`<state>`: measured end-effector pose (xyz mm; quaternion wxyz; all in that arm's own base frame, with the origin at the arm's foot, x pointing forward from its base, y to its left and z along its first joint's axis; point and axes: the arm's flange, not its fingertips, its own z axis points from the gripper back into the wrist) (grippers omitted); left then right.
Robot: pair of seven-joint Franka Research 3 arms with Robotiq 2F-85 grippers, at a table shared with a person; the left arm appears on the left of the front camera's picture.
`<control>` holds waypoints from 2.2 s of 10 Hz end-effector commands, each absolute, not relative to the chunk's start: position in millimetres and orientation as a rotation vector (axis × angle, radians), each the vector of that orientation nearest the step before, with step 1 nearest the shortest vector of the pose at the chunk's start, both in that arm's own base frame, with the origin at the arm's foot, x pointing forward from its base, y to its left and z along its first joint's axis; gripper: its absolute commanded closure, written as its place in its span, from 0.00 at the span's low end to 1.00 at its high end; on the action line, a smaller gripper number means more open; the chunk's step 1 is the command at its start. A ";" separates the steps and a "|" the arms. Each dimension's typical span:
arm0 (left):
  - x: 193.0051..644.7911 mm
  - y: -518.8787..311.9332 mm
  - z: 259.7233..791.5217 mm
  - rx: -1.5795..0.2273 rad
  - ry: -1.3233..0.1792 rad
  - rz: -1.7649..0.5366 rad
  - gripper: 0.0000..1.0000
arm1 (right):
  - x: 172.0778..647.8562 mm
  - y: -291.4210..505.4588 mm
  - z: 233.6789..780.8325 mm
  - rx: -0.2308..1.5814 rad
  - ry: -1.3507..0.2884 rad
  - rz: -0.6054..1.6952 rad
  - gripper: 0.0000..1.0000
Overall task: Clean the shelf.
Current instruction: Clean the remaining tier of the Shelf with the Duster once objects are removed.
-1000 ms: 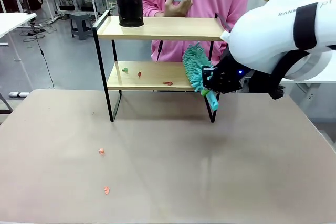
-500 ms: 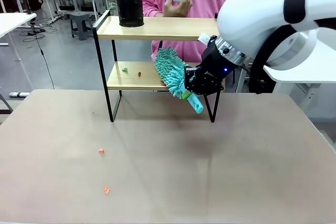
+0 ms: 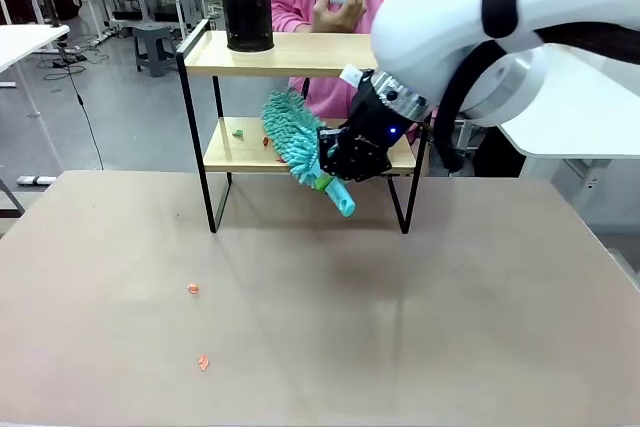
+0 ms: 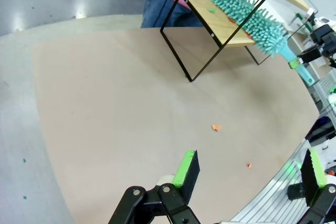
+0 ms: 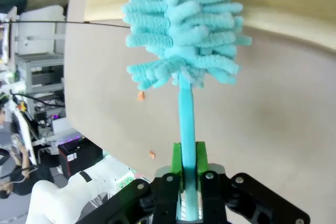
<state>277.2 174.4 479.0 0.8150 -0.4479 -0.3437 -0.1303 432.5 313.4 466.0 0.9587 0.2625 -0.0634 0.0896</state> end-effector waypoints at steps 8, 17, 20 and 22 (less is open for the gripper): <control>278.3 173.0 480.2 -0.965 -0.762 -0.292 0.00 | 412.6 264.5 493.2 0.622 0.285 0.586 0.88; 278.3 173.0 480.2 -0.965 -0.762 -0.292 0.00 | 352.5 37.6 540.8 1.265 0.562 0.693 0.88; 278.3 173.0 480.2 -0.965 -0.762 -0.292 0.00 | 293.2 -90.2 545.3 1.477 0.196 0.378 0.88; 278.3 173.0 480.2 -0.965 -0.762 -0.292 0.00 | 278.1 -139.9 522.8 1.533 -0.011 0.081 0.88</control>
